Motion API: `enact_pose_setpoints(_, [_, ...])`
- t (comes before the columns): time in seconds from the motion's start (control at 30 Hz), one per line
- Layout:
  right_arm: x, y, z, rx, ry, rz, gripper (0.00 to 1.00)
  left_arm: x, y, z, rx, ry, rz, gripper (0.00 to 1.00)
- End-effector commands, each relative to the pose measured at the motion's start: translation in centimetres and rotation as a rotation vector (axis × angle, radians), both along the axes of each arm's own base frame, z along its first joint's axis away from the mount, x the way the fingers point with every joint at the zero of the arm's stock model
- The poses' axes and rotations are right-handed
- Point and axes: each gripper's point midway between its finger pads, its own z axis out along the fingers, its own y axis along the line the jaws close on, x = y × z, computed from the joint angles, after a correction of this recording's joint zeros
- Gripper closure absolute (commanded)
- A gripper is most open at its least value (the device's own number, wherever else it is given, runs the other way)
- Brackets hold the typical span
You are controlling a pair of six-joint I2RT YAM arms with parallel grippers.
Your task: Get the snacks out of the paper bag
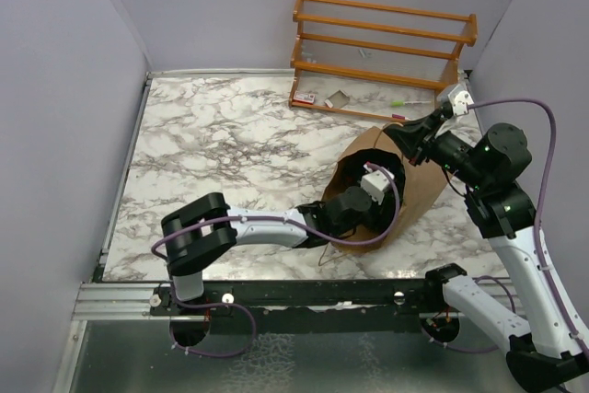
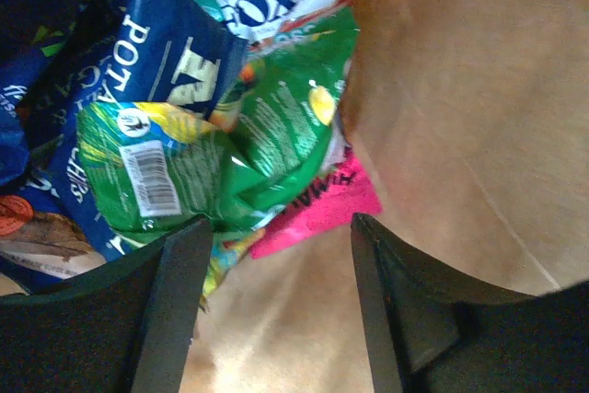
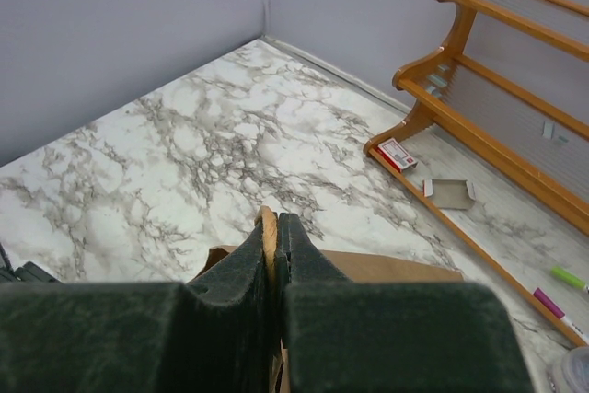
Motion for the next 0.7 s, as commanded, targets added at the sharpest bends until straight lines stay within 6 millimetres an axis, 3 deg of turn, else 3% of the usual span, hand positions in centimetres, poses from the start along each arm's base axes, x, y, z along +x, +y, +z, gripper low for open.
enact_pose_setpoints(0.0, [-0.6, 0.1, 1.5, 0.023, -0.053, 0.012, 0.98, 2.0, -1.3, 1.0, -0.008, -0.063, 0.02, 0.33])
enact_pose_setpoints(0.17, [-0.7, -0.1, 1.6, 0.026, -0.063, 0.001, 0.98, 3.5, -1.1, -0.6, 0.044, -0.079, 0.049, 0.26])
enact_pose_setpoints(0.37, [-0.7, -0.2, 1.4, 0.022, -0.065, -0.002, 0.98, 5.1, -1.2, -2.1, 0.108, -0.085, 0.062, 0.27])
enact_pose_setpoints(0.43, [-0.7, -0.2, 1.4, 0.022, -0.062, 0.001, 0.98, 5.8, -1.1, -2.7, 0.125, -0.077, 0.066, 0.29])
enact_pose_setpoints(0.5, [-0.7, -0.1, 1.3, 0.021, -0.058, 0.003, 0.98, 6.2, -0.9, -3.0, 0.144, -0.08, 0.068, 0.38])
enact_pose_setpoints(0.67, [-0.7, -0.2, 1.2, 0.024, -0.061, -0.004, 0.98, 5.9, -0.3, -2.0, 0.139, -0.088, 0.059, 0.54])
